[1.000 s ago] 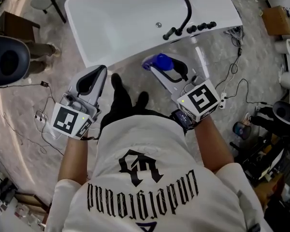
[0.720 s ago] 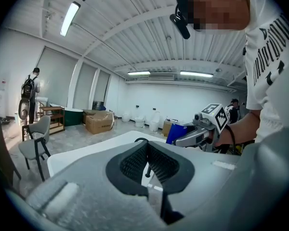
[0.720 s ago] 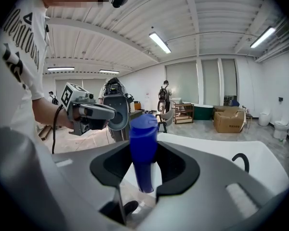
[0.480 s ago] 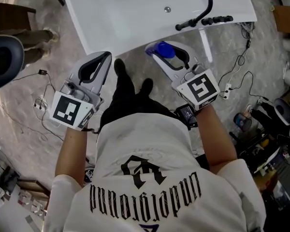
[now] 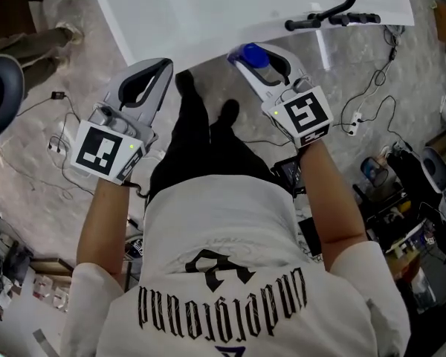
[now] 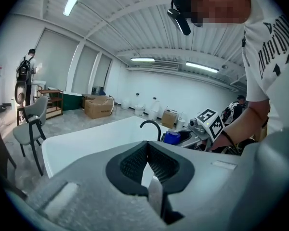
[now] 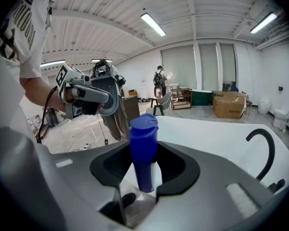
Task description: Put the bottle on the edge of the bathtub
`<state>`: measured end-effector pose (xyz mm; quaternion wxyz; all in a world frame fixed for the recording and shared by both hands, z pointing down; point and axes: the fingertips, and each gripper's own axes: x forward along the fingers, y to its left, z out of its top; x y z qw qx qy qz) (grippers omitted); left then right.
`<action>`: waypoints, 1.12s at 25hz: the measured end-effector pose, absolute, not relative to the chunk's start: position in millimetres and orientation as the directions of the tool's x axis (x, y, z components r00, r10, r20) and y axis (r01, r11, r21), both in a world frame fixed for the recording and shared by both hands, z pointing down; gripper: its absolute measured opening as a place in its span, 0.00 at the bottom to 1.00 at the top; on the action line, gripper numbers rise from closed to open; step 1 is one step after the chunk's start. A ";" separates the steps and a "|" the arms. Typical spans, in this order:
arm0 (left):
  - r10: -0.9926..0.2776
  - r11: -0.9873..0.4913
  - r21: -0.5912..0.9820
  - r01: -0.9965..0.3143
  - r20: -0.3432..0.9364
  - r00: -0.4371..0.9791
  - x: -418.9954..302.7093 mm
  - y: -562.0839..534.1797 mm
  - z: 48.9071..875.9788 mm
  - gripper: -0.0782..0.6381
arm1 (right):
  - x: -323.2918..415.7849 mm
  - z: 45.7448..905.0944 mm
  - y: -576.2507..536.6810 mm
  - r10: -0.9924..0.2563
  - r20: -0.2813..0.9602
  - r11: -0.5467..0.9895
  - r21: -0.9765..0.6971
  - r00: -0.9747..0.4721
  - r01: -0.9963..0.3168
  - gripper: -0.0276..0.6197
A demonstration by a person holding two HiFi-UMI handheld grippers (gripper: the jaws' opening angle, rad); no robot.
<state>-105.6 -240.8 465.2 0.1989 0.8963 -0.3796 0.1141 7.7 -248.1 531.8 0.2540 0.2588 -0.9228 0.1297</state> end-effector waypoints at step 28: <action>-0.548 -0.626 0.300 -0.720 0.488 0.679 -96.0 -283.1 640.4 0.12 | 4.2 713.9 -278.6 -0.358 0.643 0.833 -0.107 -0.677 -0.543 0.28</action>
